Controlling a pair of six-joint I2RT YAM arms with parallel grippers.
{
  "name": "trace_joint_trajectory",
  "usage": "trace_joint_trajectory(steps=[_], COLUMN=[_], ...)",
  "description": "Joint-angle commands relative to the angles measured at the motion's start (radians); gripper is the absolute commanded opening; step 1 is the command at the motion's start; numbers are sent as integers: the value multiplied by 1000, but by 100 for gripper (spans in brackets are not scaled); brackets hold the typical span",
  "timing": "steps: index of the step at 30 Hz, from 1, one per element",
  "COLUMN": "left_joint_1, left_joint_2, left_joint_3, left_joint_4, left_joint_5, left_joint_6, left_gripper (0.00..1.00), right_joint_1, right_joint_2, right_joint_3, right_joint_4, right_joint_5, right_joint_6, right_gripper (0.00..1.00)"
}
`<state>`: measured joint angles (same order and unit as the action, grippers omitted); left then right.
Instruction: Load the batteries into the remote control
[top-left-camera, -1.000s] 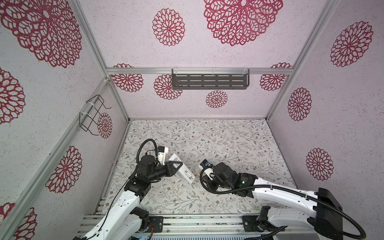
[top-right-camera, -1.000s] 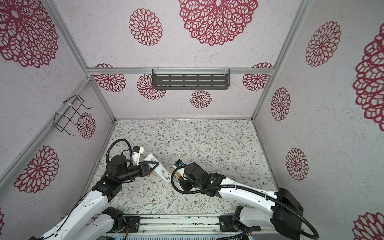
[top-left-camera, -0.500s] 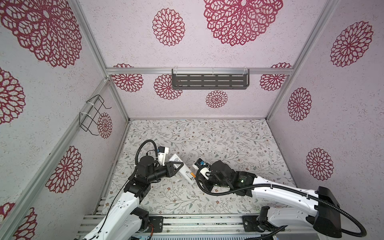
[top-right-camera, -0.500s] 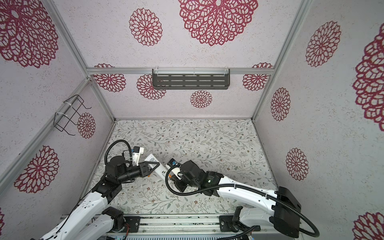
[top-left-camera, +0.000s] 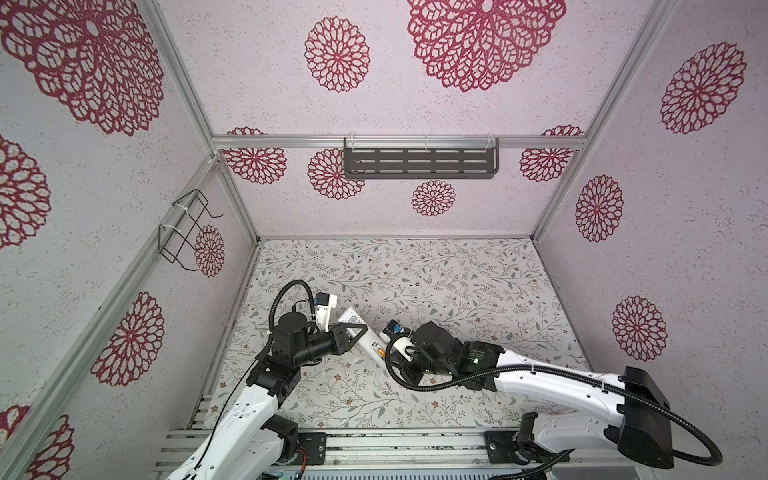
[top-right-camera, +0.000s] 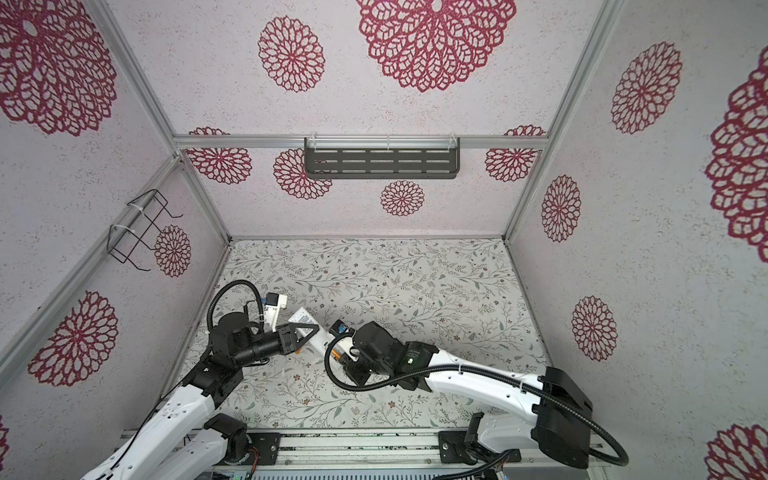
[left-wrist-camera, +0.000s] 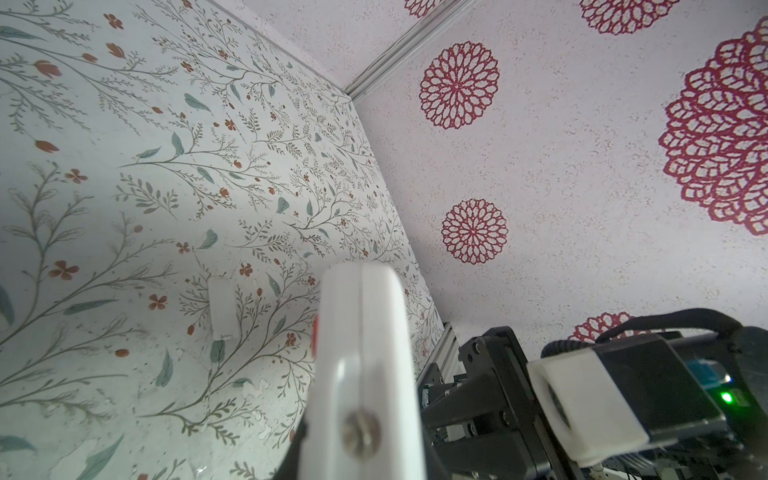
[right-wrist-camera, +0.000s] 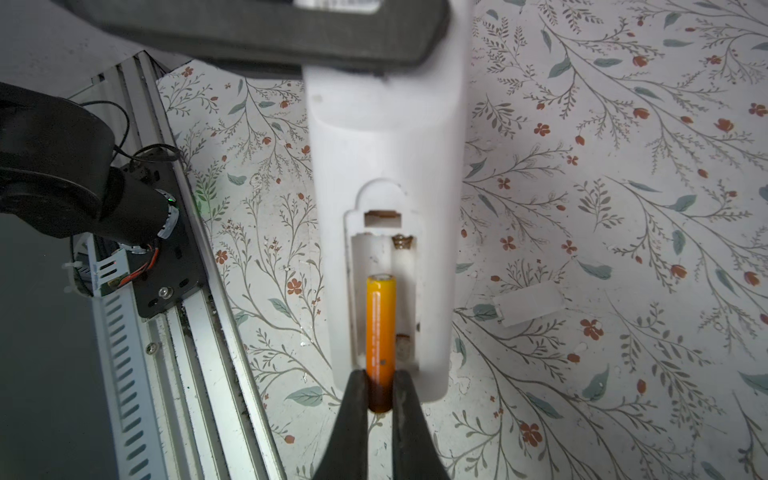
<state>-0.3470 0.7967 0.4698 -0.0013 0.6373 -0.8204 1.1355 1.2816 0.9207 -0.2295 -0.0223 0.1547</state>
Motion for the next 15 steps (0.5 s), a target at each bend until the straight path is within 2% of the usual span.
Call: trace_joint_trajectory(steps=[1, 8, 15], left_joint_1=[9, 9, 10], left_joint_2=[-13, -14, -22], left_joint_3=[-7, -8, -8], left_joint_4=[44, 50, 51], left_joint_5=[9, 10, 17], left_joint_6=[-8, -10, -14], left_gripper=[0, 0, 0], right_joint_1=[3, 1, 0], right_joint_2=[17, 85, 103], right_joint_3=[53, 139, 157], right_joint_4=[-53, -150, -151], right_joint_5=[62, 122, 152], right_joint_6=[31, 64, 79], right_gripper=[9, 9, 9])
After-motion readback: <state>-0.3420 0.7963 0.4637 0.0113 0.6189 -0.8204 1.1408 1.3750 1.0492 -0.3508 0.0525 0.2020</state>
